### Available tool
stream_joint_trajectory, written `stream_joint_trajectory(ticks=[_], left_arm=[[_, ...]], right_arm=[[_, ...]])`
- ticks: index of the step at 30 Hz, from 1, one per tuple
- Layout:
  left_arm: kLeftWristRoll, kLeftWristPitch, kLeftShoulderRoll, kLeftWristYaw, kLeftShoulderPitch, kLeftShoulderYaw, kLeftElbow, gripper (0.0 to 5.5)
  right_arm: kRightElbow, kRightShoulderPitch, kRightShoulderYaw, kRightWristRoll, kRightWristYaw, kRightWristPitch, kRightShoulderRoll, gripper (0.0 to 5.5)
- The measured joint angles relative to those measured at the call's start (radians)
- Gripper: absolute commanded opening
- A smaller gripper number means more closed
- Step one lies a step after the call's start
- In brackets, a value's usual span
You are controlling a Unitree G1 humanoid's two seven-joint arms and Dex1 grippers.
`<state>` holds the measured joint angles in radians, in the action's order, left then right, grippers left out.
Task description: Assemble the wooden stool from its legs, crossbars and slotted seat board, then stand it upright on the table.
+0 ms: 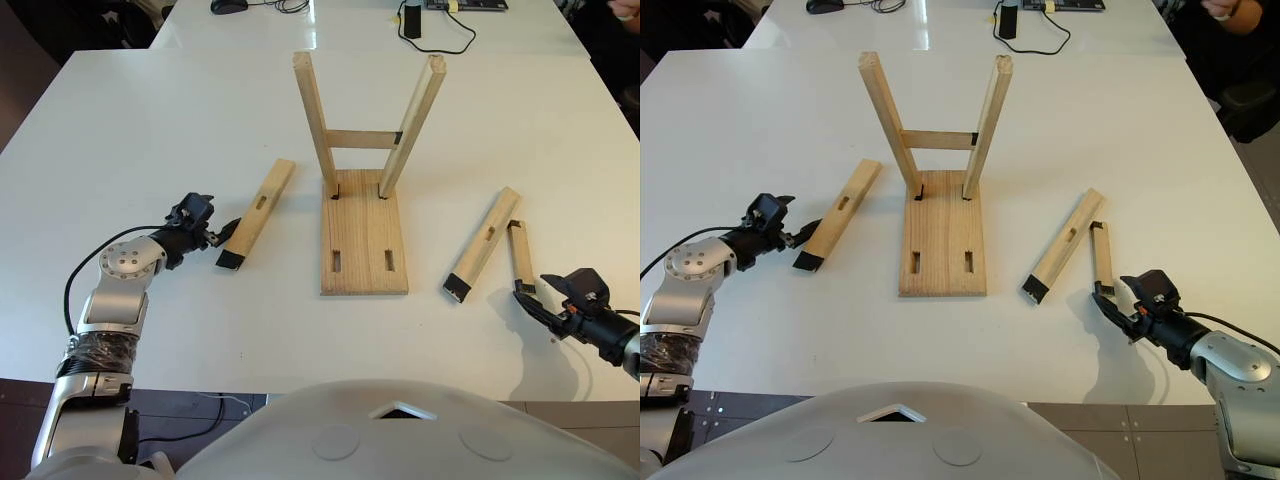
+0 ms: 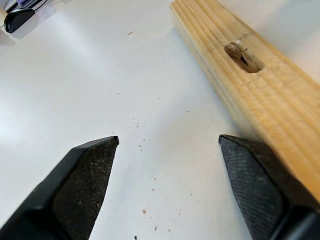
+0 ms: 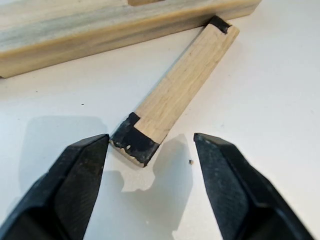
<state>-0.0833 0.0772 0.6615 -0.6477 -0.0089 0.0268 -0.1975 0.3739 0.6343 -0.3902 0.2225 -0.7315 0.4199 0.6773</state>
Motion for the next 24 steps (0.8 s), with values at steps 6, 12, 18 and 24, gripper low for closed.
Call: stream_joint_trajectory(ticks=[6, 12, 18, 24], left_arm=[[0.000, 0.017, -0.002, 0.007, 0.002, -0.001, 0.013, 3.73], [0.000, 0.020, -0.002, 0.007, 0.000, -0.004, 0.014, 3.73], [0.000, 0.021, -0.002, 0.007, -0.005, -0.008, 0.012, 3.73], [0.000, 0.023, -0.002, 0.007, -0.007, -0.011, 0.013, 3.69]], right_arm=[[-0.022, -0.006, -0.002, 0.009, 0.002, 0.002, -0.011, 3.14], [0.002, -0.041, 0.003, 0.051, 0.067, 0.062, -0.085, 3.14], [-0.005, -0.076, 0.025, 0.061, 0.151, 0.096, -0.158, 3.14], [-0.012, -0.081, 0.054, 0.063, 0.181, 0.086, -0.183, 2.35]])
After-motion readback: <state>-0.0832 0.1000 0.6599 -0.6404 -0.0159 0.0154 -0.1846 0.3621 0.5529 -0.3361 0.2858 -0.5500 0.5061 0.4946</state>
